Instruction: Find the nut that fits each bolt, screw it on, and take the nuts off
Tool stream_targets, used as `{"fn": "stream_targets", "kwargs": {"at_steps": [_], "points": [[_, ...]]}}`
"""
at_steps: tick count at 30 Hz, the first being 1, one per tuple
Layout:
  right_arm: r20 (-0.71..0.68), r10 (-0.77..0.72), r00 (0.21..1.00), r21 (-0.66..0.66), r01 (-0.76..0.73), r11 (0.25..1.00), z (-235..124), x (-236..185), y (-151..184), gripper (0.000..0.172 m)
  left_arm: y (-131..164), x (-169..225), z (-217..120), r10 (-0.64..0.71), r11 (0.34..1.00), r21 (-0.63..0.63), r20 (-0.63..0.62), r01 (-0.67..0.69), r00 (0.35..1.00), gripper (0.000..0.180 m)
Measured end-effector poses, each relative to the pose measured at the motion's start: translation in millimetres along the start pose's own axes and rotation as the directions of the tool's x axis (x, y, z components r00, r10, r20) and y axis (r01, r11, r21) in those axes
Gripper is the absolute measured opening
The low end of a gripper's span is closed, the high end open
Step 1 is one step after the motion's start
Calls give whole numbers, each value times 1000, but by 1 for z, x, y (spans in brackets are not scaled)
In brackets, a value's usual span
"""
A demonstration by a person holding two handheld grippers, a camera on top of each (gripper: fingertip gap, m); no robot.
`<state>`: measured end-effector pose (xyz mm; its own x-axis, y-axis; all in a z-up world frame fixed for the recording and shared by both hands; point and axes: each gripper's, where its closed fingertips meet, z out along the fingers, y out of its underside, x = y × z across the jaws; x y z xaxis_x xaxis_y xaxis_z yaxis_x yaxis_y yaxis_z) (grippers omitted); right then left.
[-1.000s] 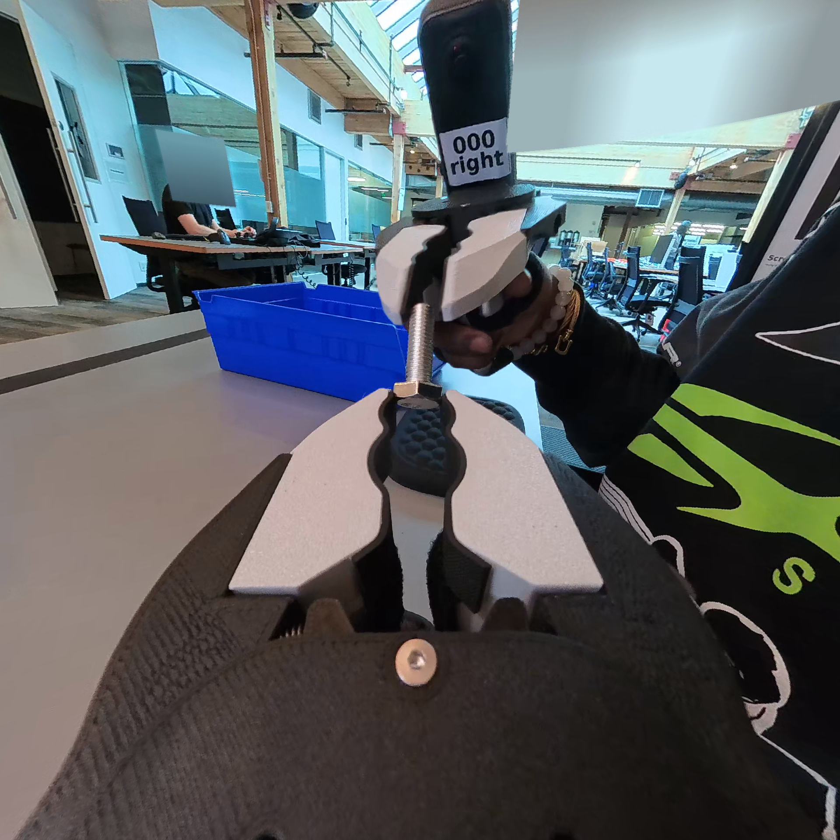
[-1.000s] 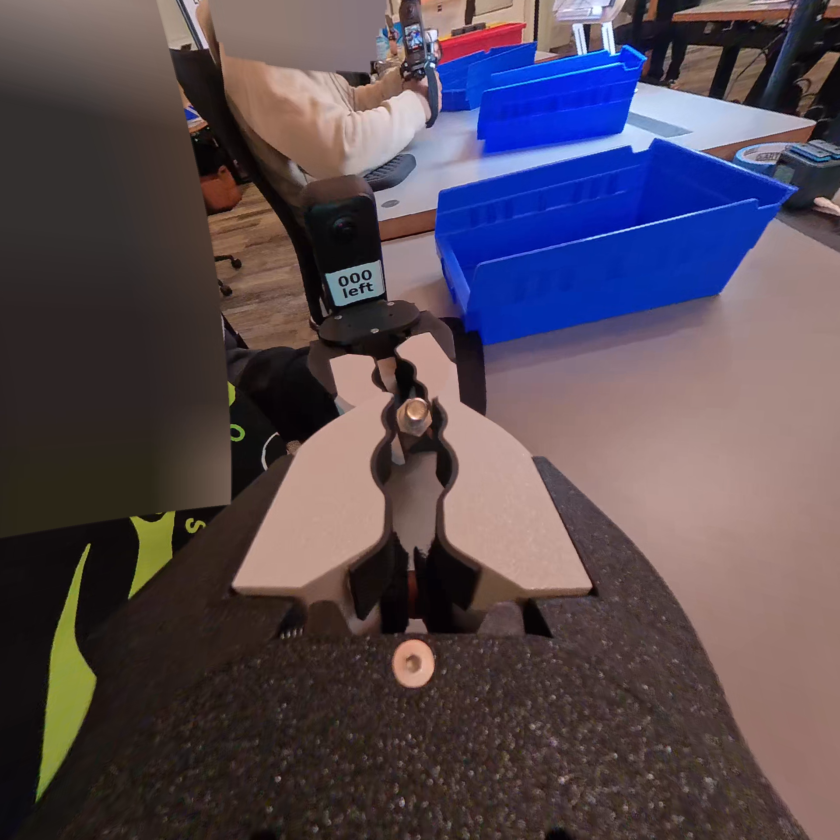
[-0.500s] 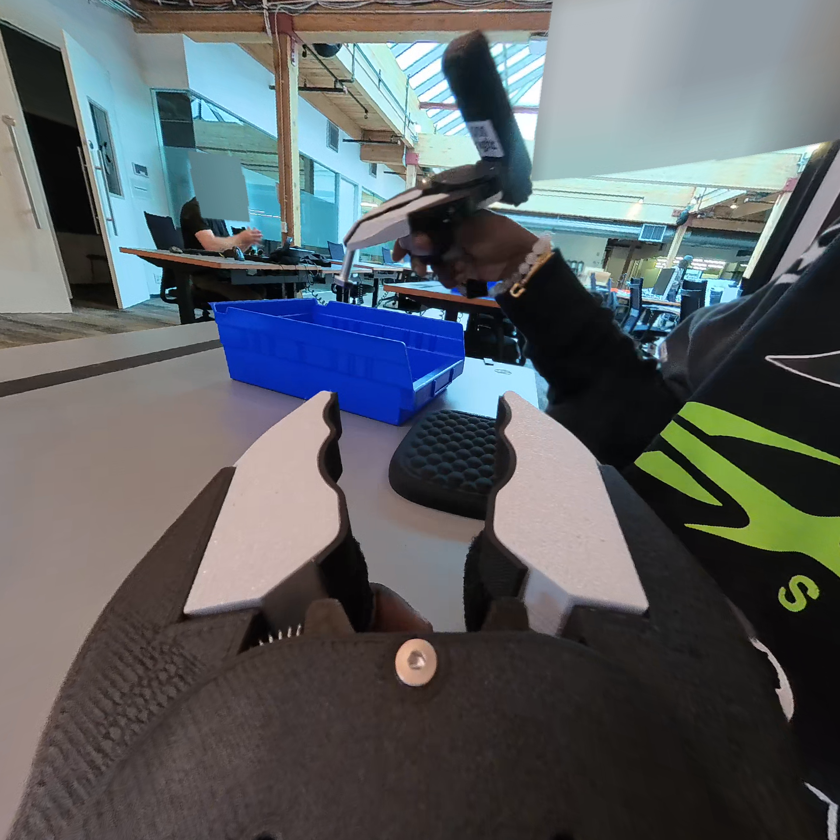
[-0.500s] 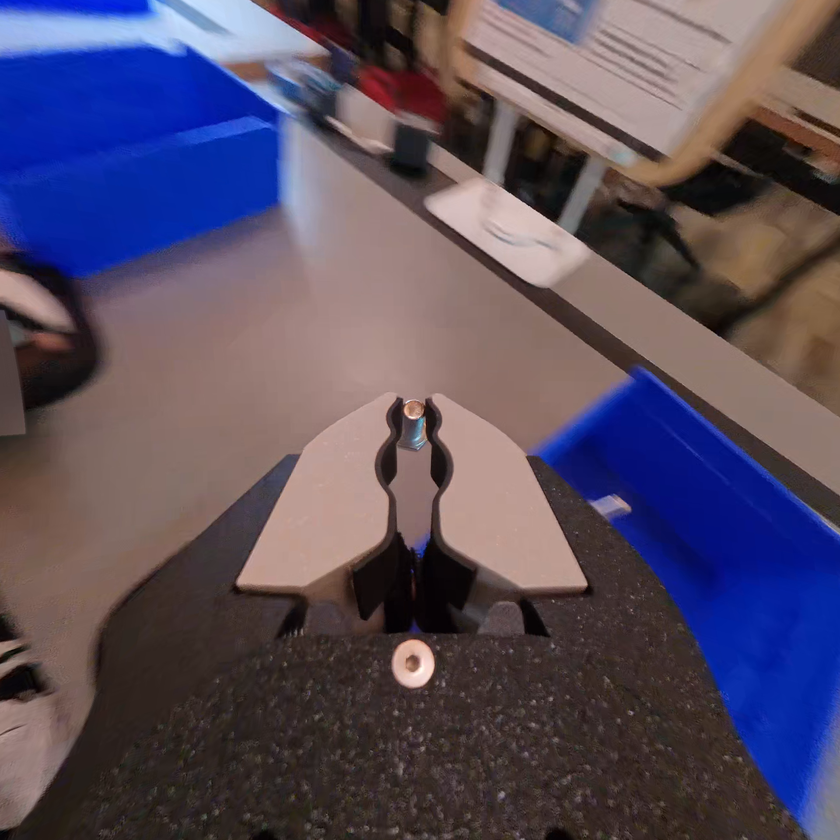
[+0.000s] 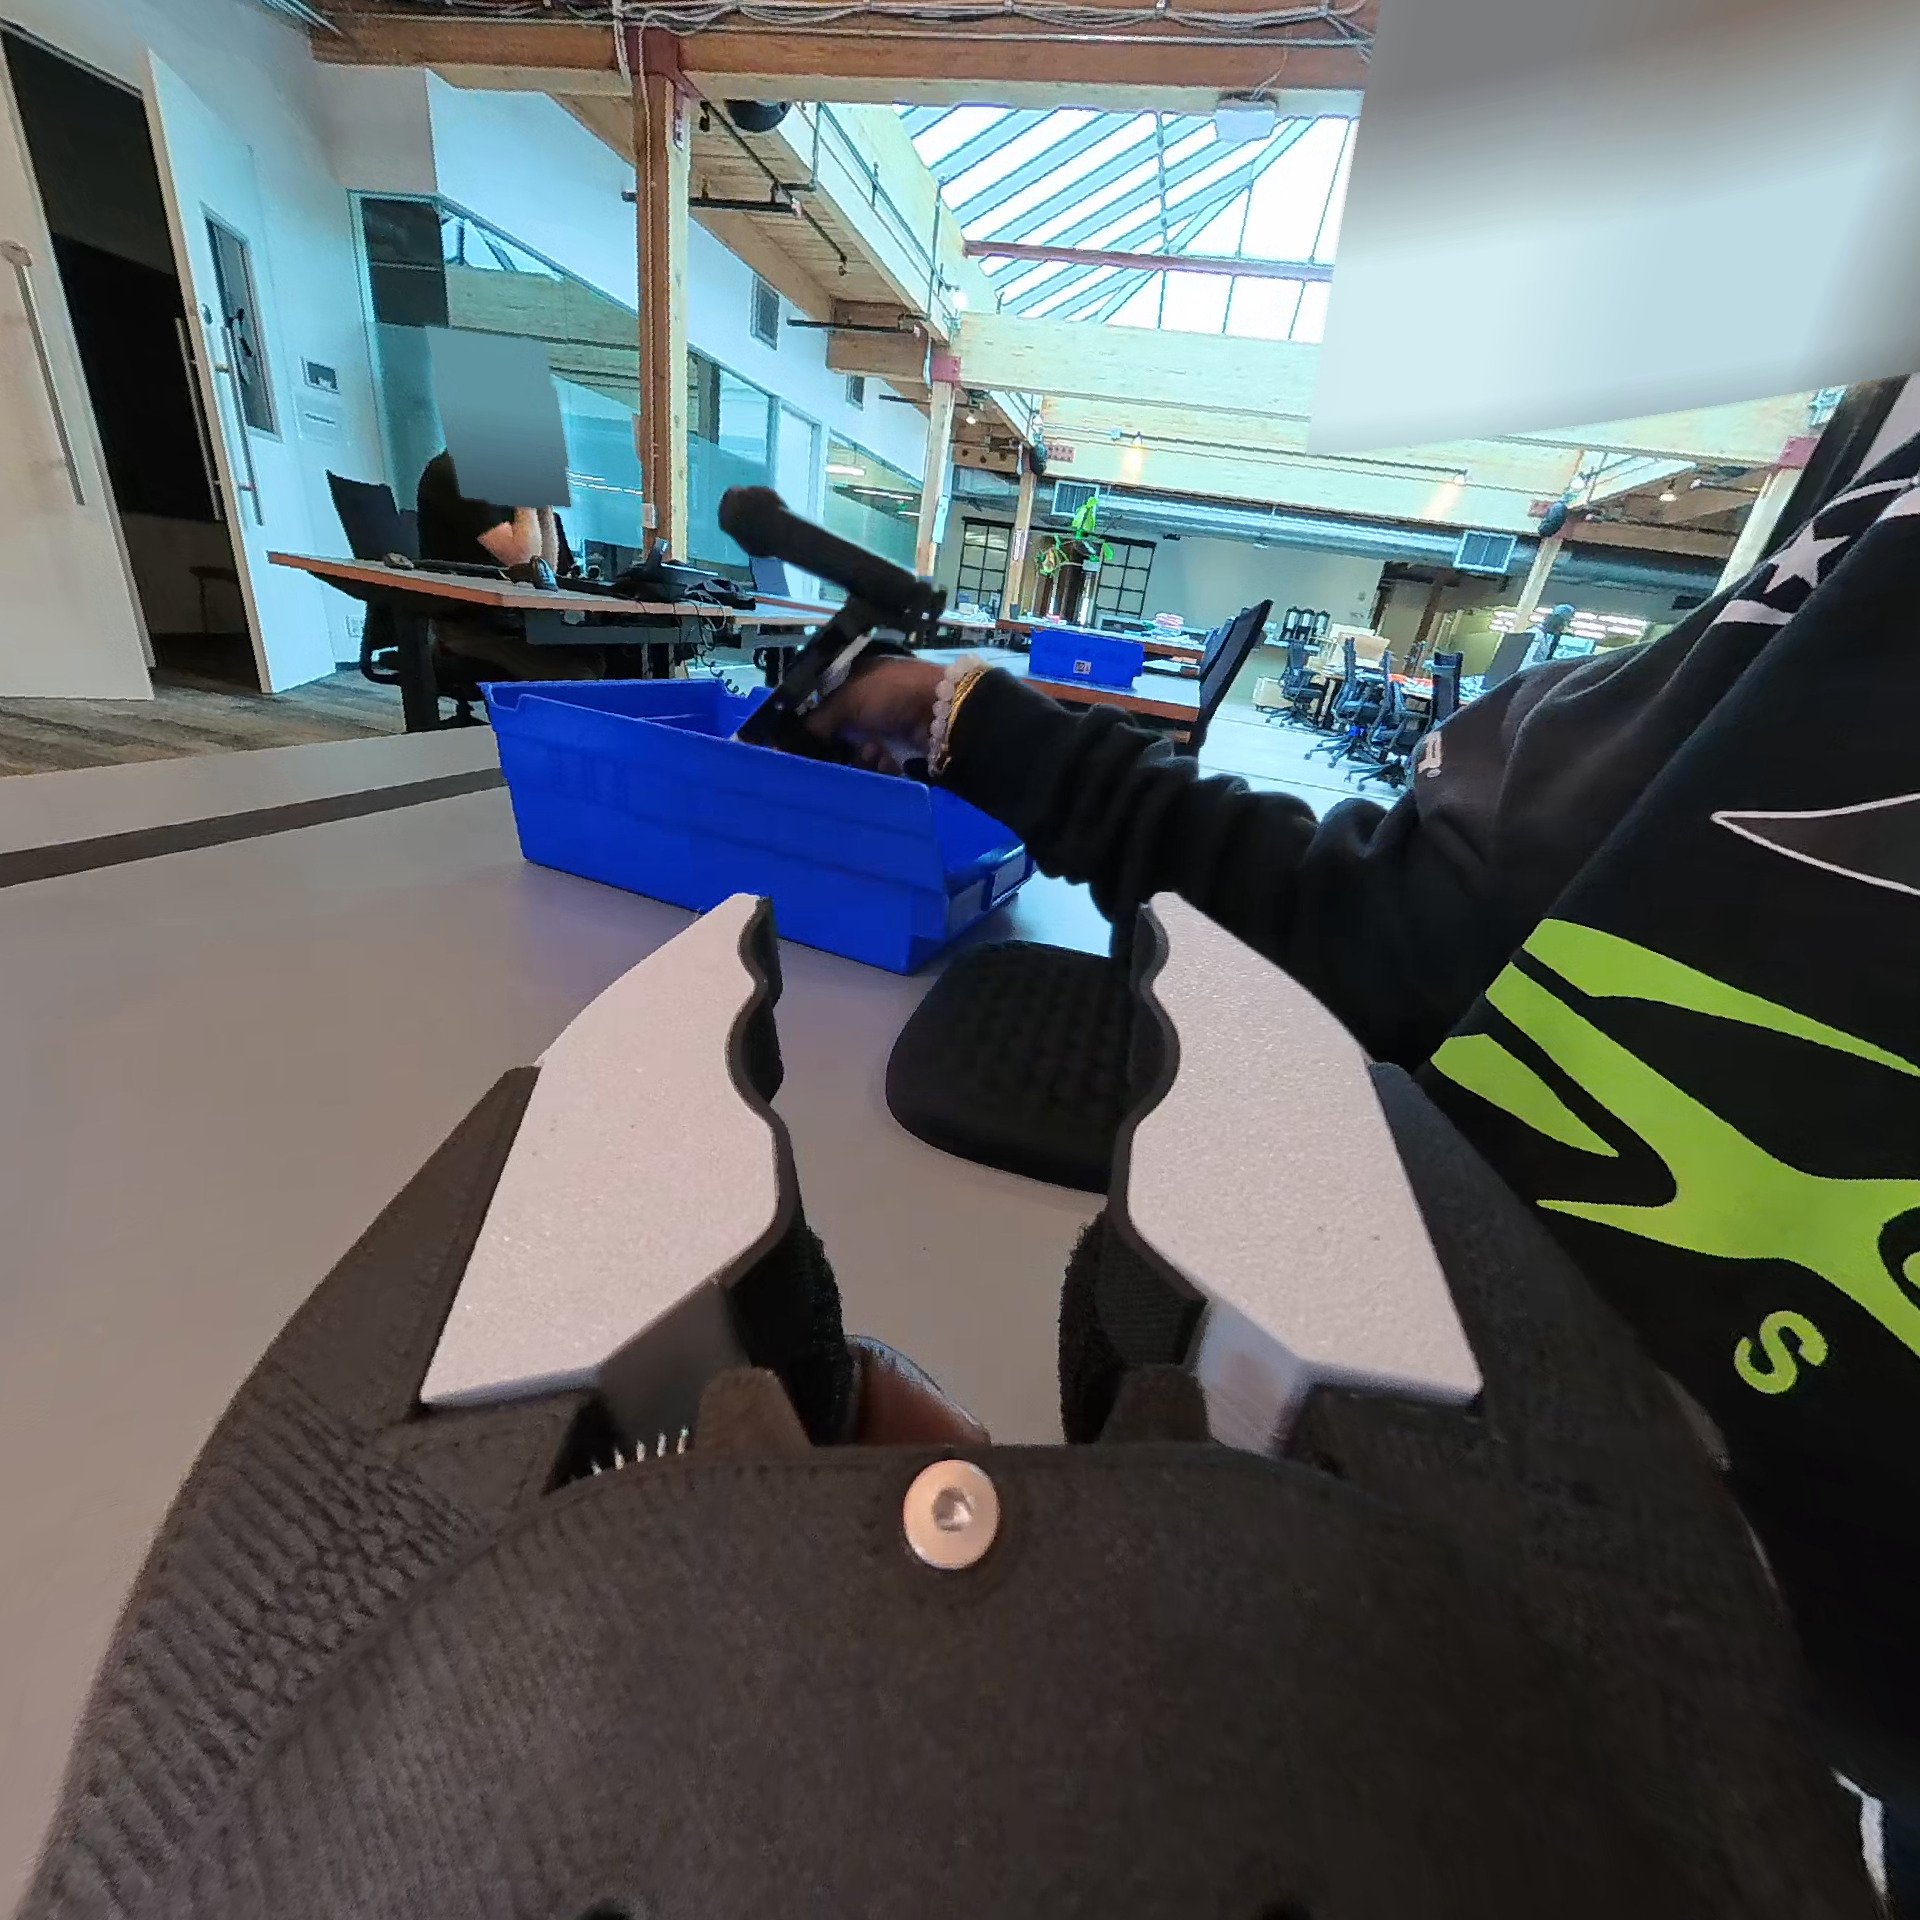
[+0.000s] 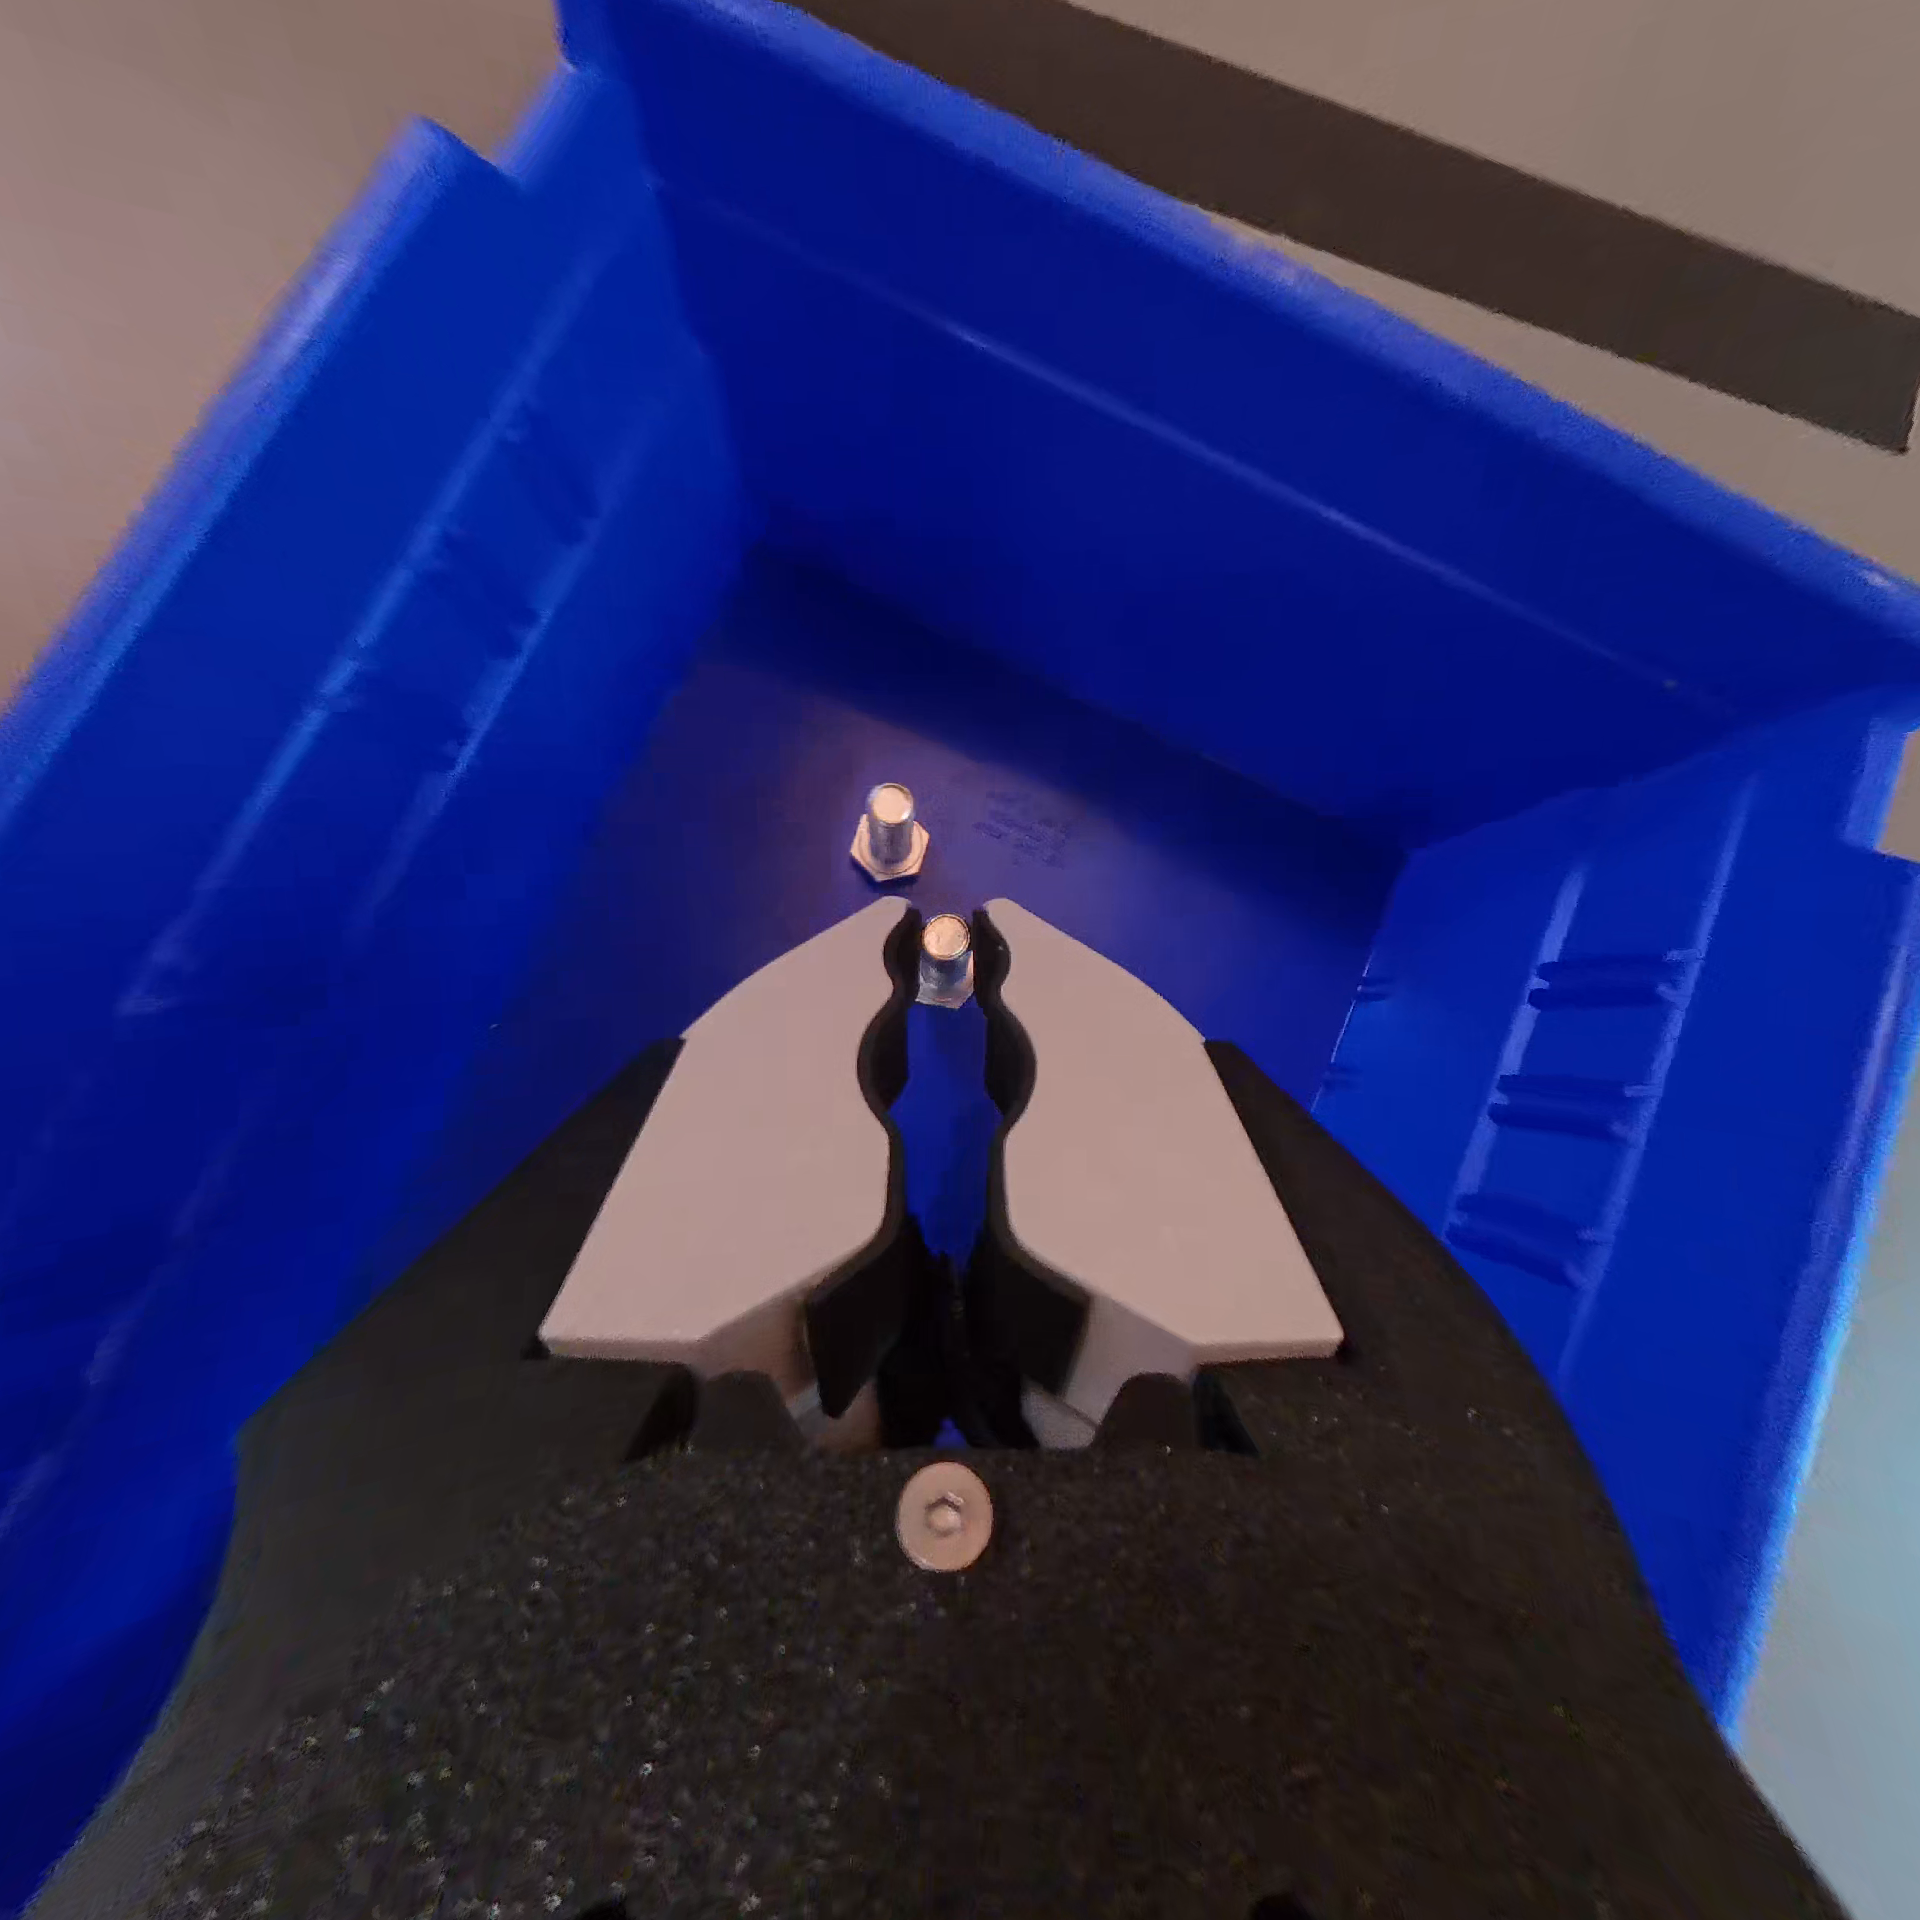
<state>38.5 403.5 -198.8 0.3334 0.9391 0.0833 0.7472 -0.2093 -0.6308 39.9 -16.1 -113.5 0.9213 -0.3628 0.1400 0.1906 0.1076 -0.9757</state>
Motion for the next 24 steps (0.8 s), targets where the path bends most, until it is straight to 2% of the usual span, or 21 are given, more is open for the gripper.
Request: {"fn": "stream_targets", "kwargs": {"at_steps": [7,10,13,15,19,21,24], "points": [[-10,37,999,-22,-37,999,10,5,9,10,0,0,0,2,1000,0,-2,-2,1000,65],[-31,38,999,35,-37,999,-3,4,0,28,0,1,0,5,1000,-1,-1,-5,1000,65],[-34,37,999,222,-28,975,-36,-11,-25,49,0,1,1,12,1000,-2,2,-12,1000,65],[20,-2,1000,403,-6,915,-71,-40,-45,58,-1,2,0,14,1000,-12,7,-14,1000,65],[129,-191,973,723,40,690,-151,-123,-60,62,-13,1,-7,14,999,-41,39,-12,999,65],[160,-287,945,794,49,605,-177,-163,-48,57,-31,-2,-15,10,999,-34,68,-7,998,65],[171,-405,898,822,96,561,-192,-205,-24,55,-61,-15,-37,19,998,-58,137,-11,990,64]]}}
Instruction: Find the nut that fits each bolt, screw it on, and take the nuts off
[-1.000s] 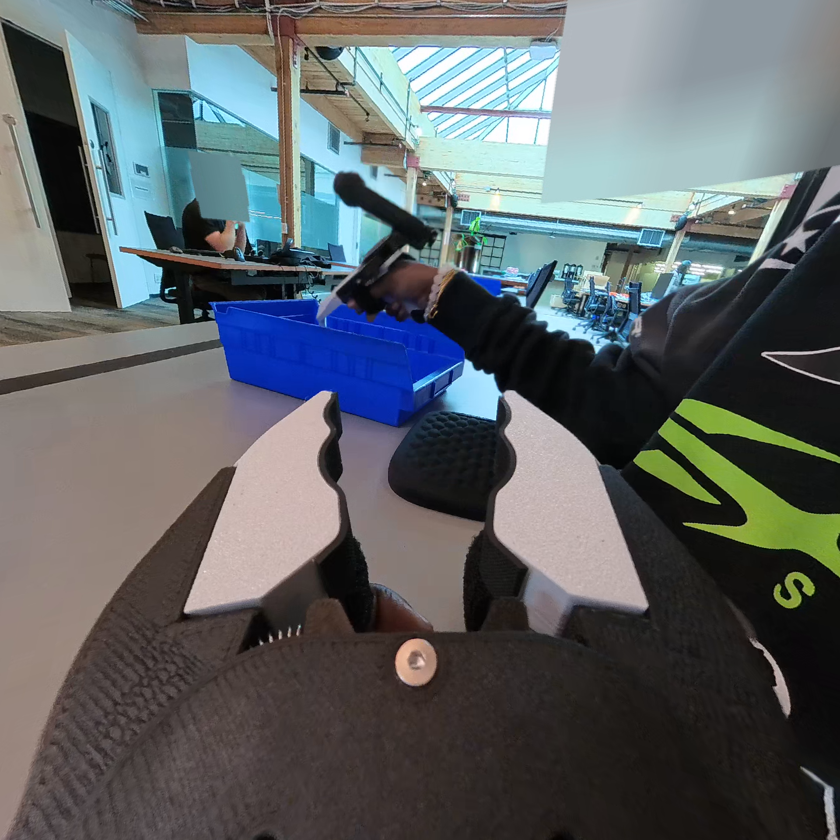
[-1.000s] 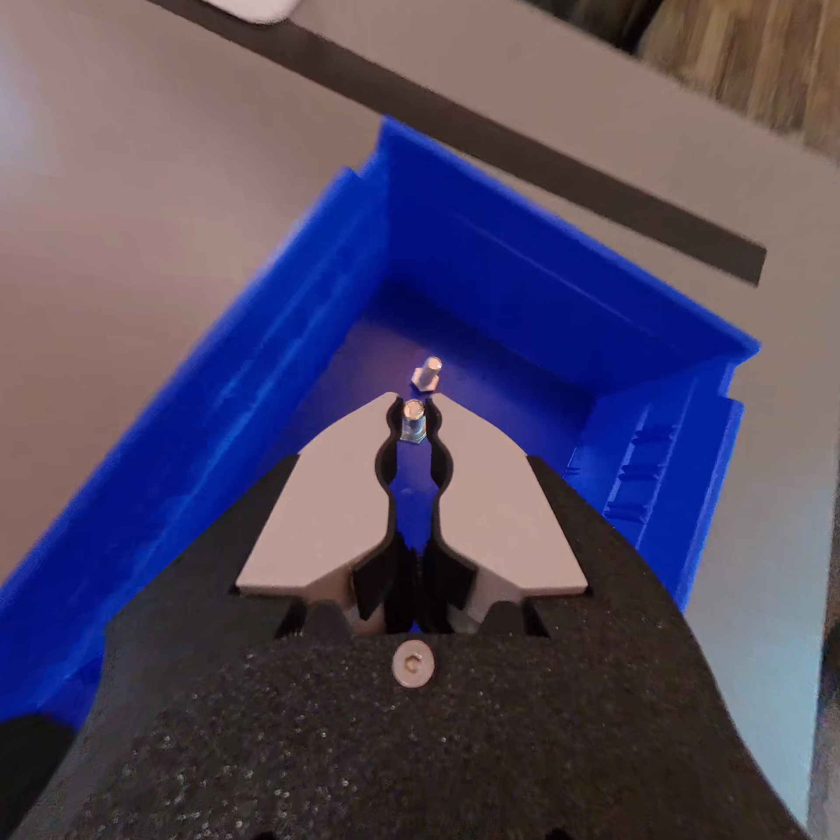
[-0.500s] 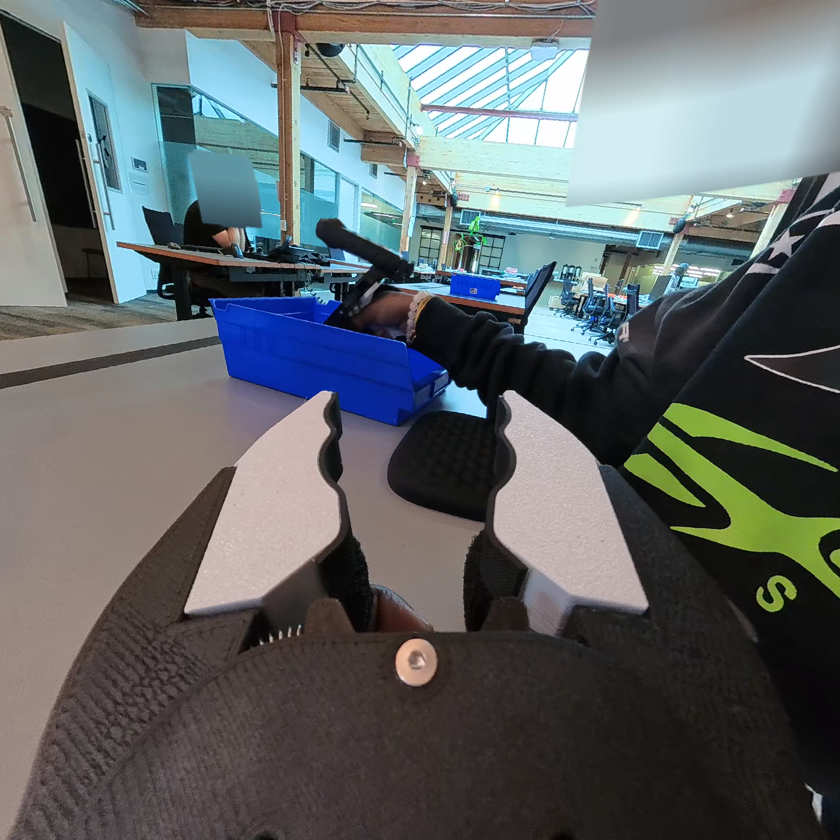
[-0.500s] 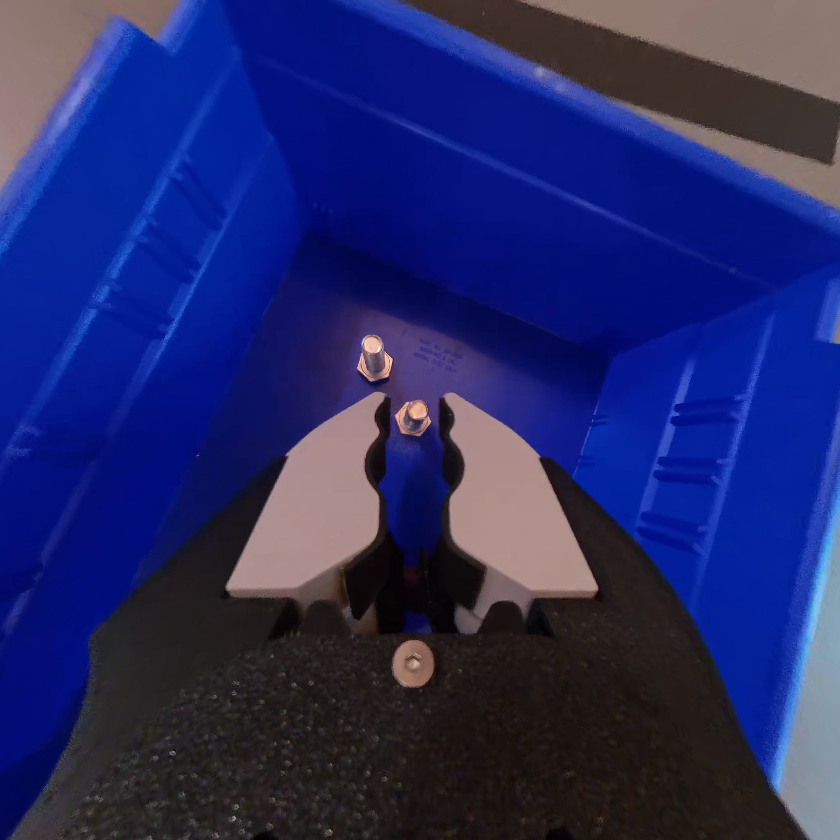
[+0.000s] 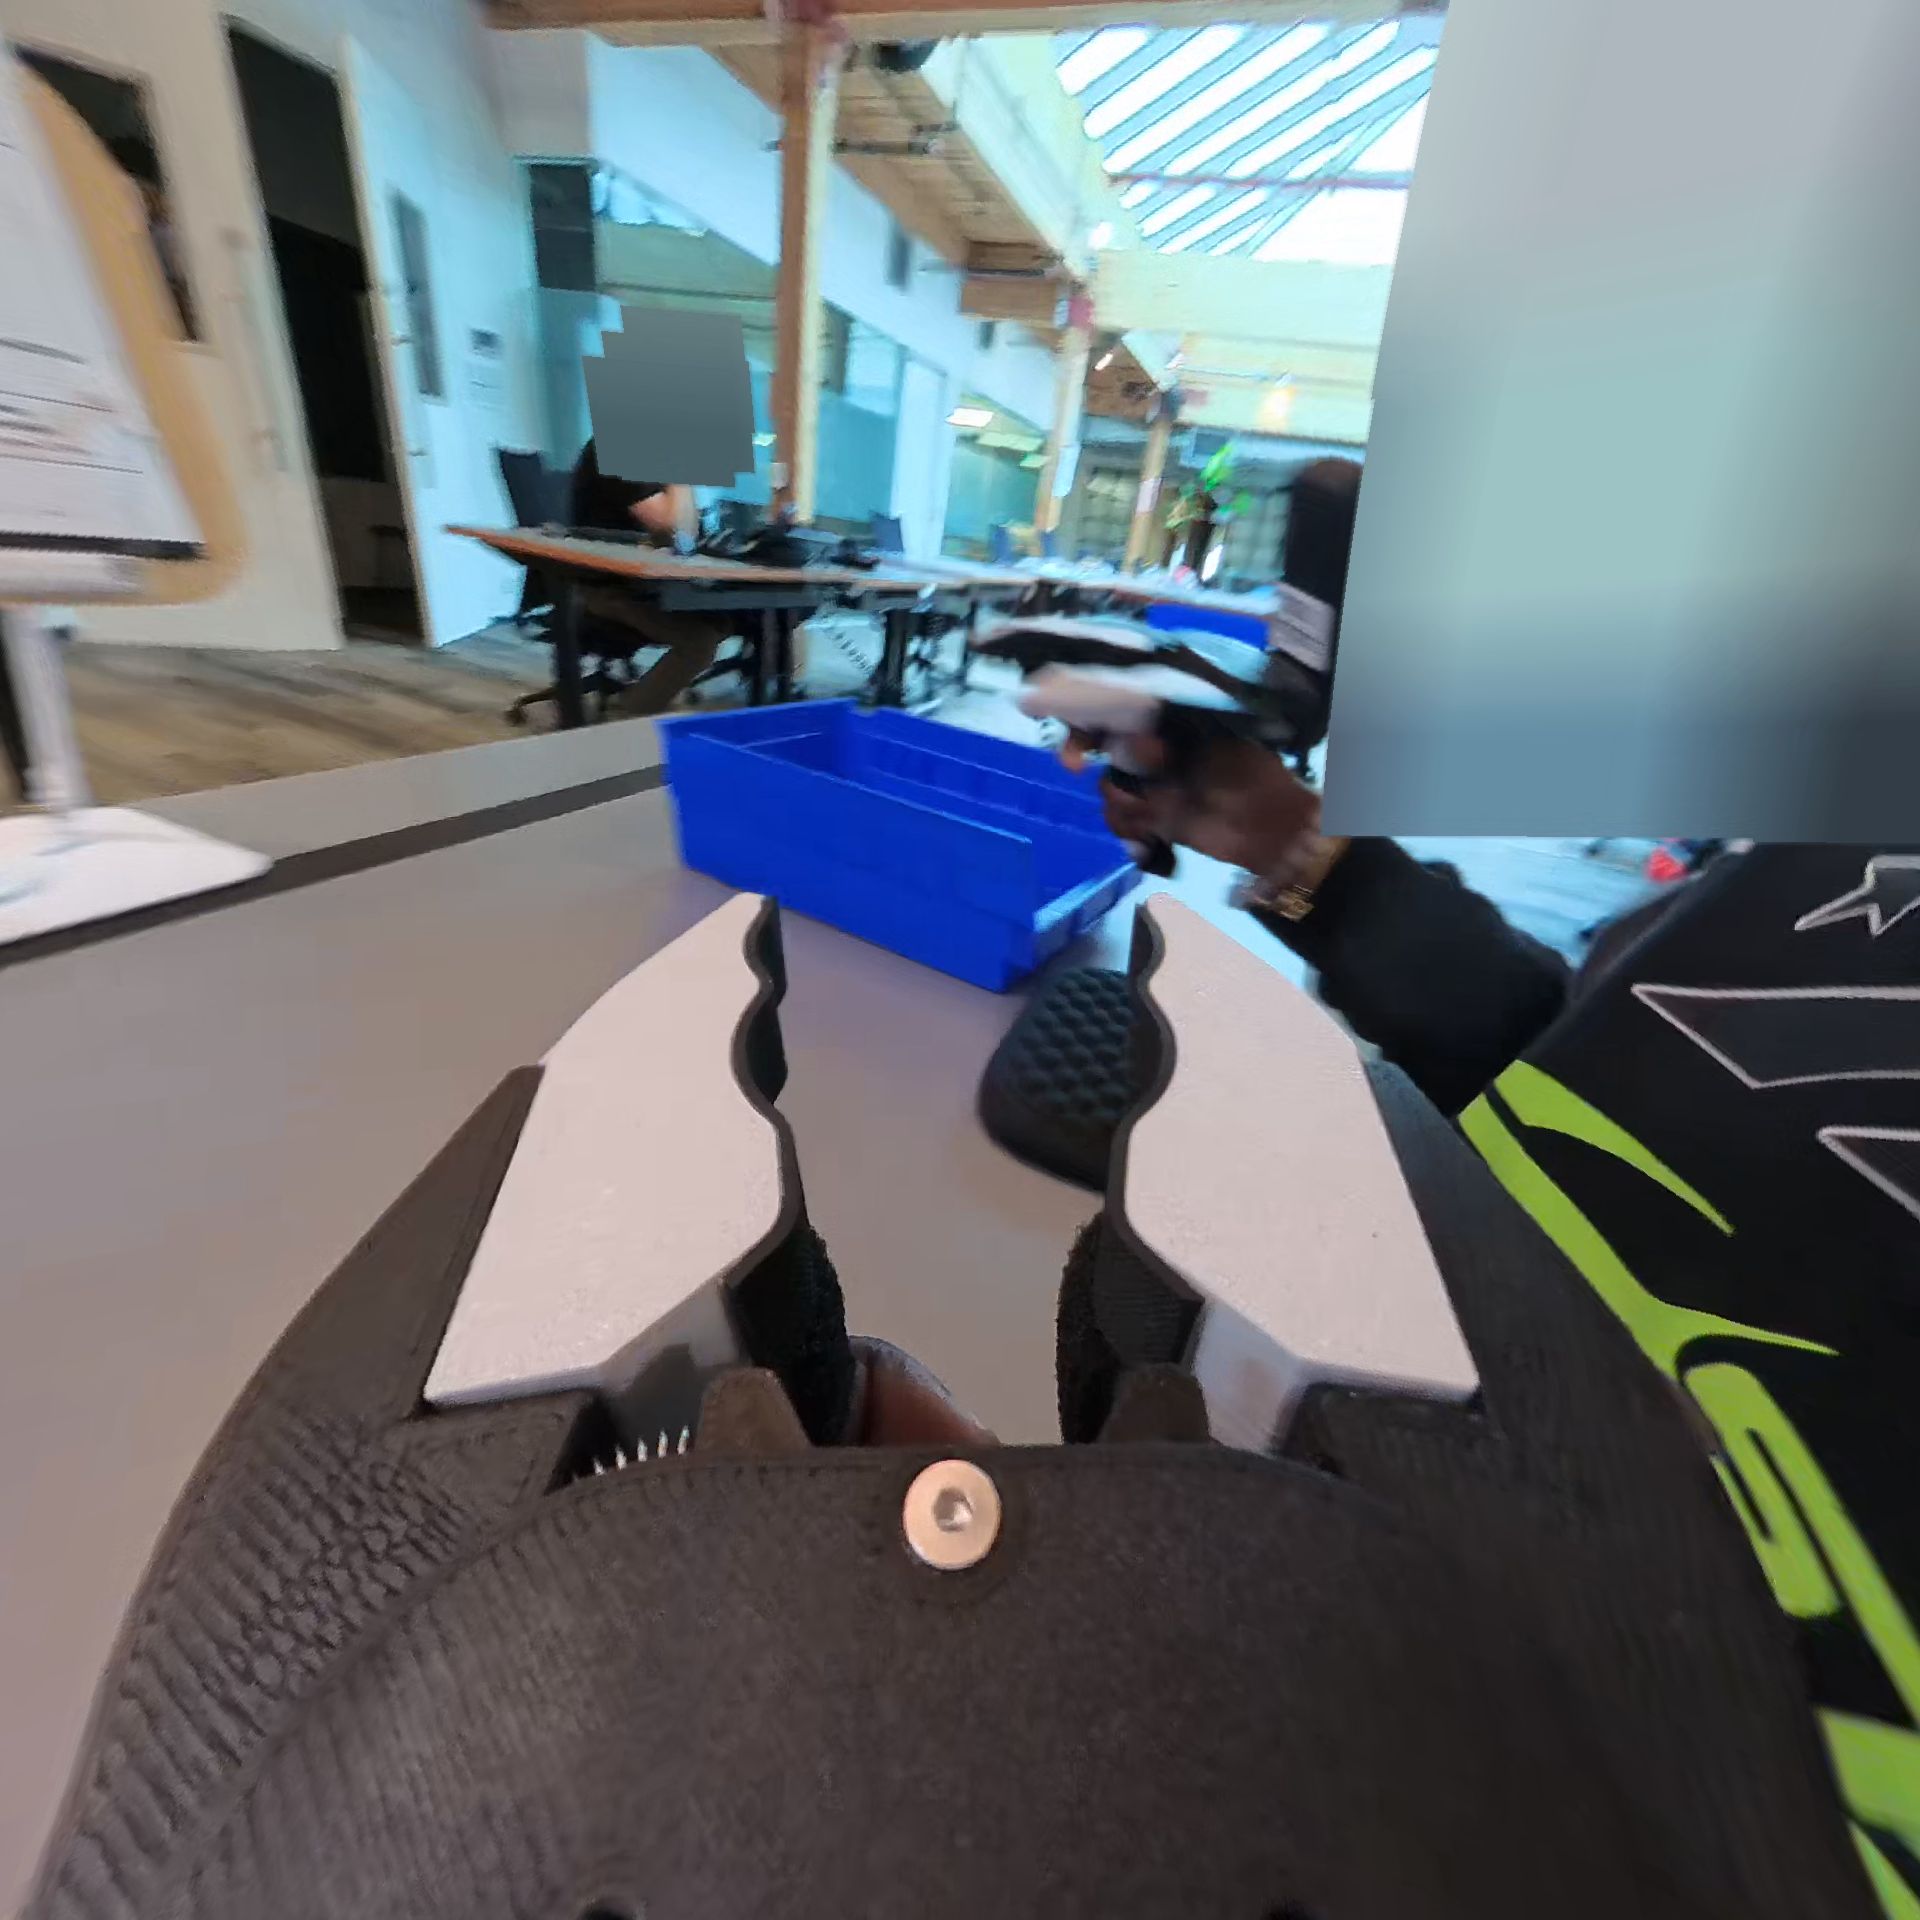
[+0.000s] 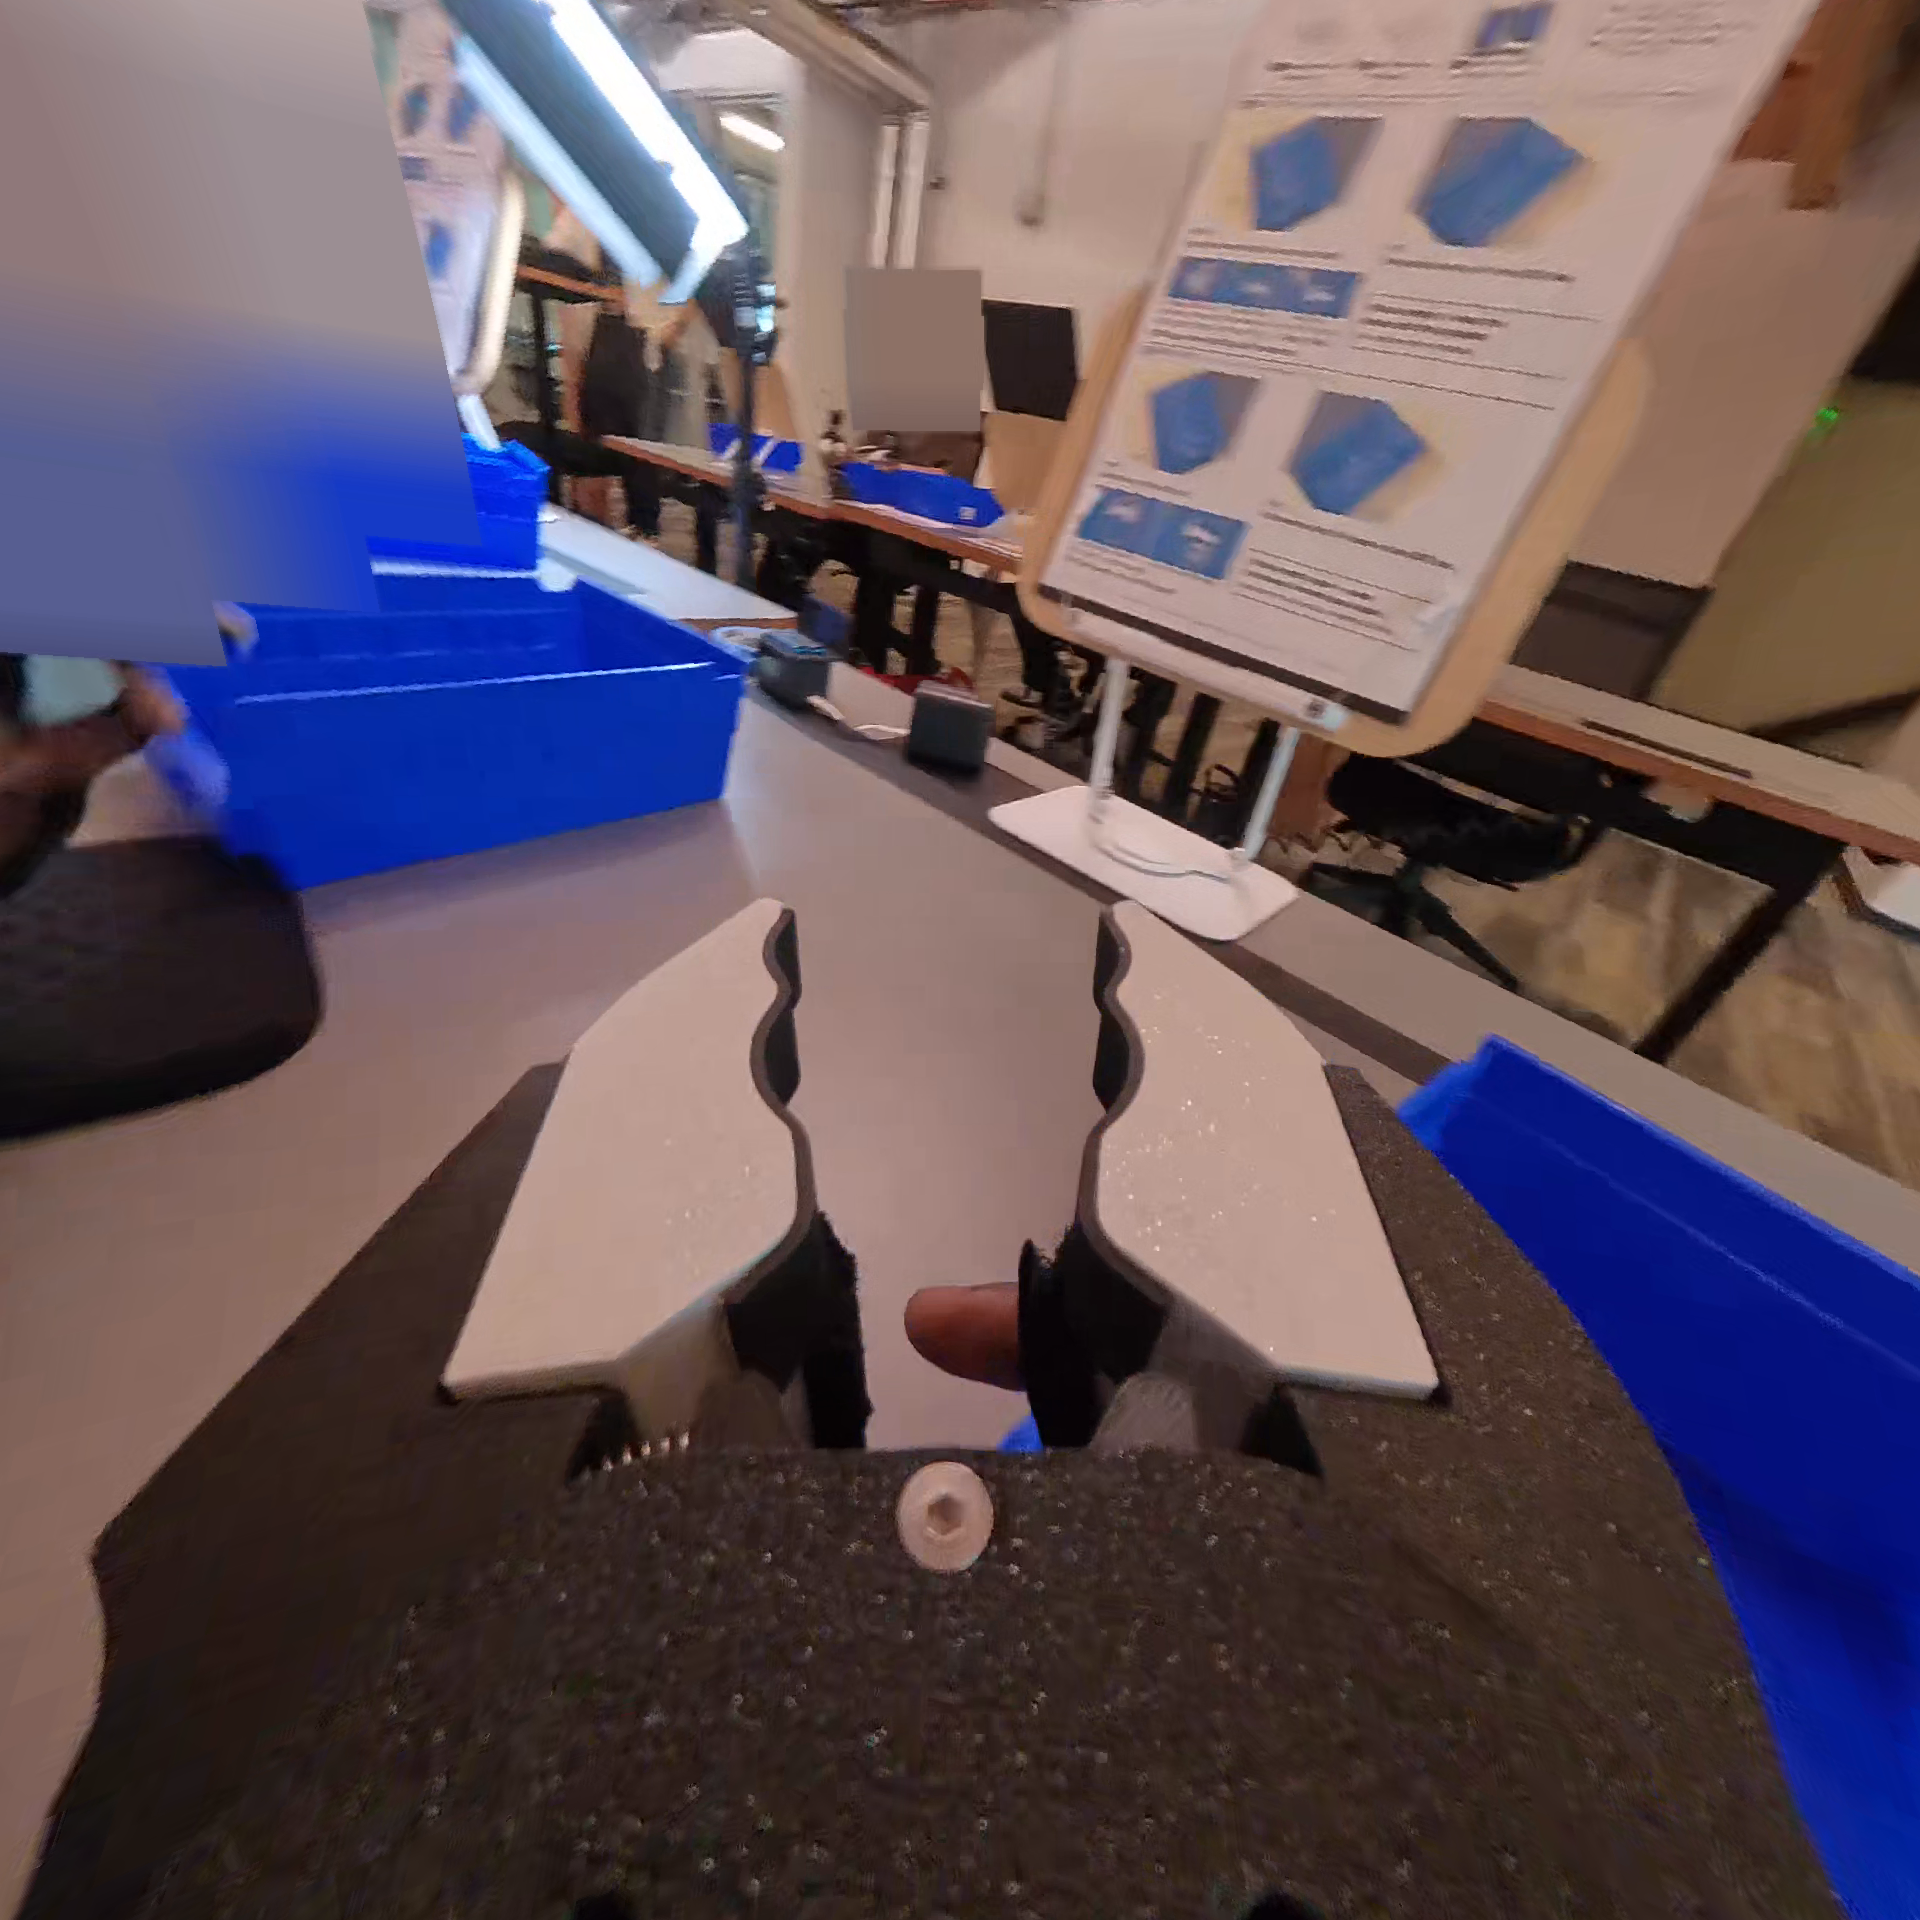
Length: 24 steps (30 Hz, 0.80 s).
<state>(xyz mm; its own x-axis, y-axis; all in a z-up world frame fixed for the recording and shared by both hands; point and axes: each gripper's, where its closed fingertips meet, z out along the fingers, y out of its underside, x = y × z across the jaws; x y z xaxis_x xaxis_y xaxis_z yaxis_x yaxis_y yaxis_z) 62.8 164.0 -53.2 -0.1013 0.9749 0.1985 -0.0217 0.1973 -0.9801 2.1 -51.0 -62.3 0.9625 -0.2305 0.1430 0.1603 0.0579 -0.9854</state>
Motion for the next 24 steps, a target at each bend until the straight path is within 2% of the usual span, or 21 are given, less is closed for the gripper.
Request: {"fn": "stream_targets", "kwargs": {"at_steps": [3,5,8,12,17,21,24], "points": [[29,-65,997,26,65,998,-7,-24,-2,51,-12,-30,-29,21,988,-157,93,-6,995,64],[38,-92,995,48,90,995,-11,-32,-5,49,-11,-67,-53,53,950,-311,214,16,975,63],[48,-91,995,76,87,993,-15,-37,-10,48,-3,-129,-93,138,838,-538,372,92,918,62],[48,-73,996,101,68,993,-22,-35,-14,46,16,-204,-134,206,637,-731,469,246,859,50],[35,-74,997,122,69,990,-29,-32,-20,44,54,-270,-158,203,423,-829,479,365,854,48],[22,-88,996,122,84,989,-32,-30,-22,43,88,-298,-167,195,269,-892,419,362,887,45],[16,-86,996,123,84,989,-34,-28,-23,42,100,-307,-167,195,227,-913,384,340,902,42]]}}
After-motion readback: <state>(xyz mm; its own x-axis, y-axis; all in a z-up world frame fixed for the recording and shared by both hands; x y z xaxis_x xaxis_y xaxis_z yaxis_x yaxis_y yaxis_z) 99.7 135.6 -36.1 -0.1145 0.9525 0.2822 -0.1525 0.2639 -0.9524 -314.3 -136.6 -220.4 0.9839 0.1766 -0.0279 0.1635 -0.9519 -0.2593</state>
